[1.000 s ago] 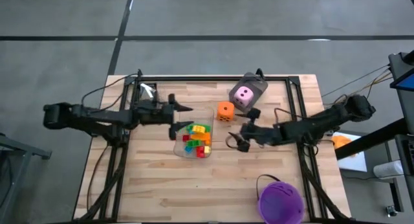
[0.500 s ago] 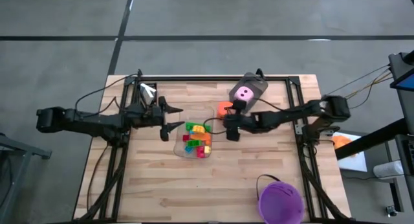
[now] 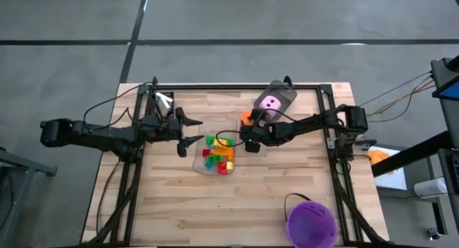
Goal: Pick & Place Toys
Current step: Put the orange dice into the black bin
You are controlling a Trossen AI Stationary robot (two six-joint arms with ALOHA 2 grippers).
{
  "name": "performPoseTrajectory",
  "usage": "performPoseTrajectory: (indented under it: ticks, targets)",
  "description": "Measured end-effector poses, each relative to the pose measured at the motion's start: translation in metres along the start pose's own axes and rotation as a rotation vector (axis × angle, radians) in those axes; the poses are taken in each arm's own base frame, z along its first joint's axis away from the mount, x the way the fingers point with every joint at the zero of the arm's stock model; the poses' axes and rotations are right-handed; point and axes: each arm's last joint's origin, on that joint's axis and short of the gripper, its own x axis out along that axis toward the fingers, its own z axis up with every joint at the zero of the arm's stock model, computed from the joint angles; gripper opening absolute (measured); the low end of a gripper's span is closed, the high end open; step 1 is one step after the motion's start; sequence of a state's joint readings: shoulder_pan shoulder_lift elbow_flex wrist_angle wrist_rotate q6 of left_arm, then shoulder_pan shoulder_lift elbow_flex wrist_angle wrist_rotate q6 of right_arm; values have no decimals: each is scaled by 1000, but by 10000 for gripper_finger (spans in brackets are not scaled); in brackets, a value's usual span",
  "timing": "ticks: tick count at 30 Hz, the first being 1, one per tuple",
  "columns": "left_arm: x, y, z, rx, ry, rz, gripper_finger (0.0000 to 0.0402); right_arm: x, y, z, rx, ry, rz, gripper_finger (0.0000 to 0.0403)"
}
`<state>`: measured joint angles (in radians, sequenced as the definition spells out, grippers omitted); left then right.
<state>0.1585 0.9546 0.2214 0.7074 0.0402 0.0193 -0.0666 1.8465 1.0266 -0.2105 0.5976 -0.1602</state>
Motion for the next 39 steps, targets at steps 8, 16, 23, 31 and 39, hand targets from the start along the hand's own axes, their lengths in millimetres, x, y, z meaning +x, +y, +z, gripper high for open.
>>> performPoseTrajectory:
  ticks: [8,16,23,31,39]
  targets:
    - [0,0,0,2,0,0,266,-5,-2,-3,26,31,27,191]
    - [0,0,0,1,1,0,266,-9,3,-5,0,45,49,93]
    - [0,0,0,1,3,0,266,-28,9,-6,-27,55,69,87]
    - [0,0,-1,1,12,-1,266,-83,-1,-8,-1,-1,208,78]
    - [0,0,-2,1,18,-1,266,-134,-14,-9,56,-190,299,63]
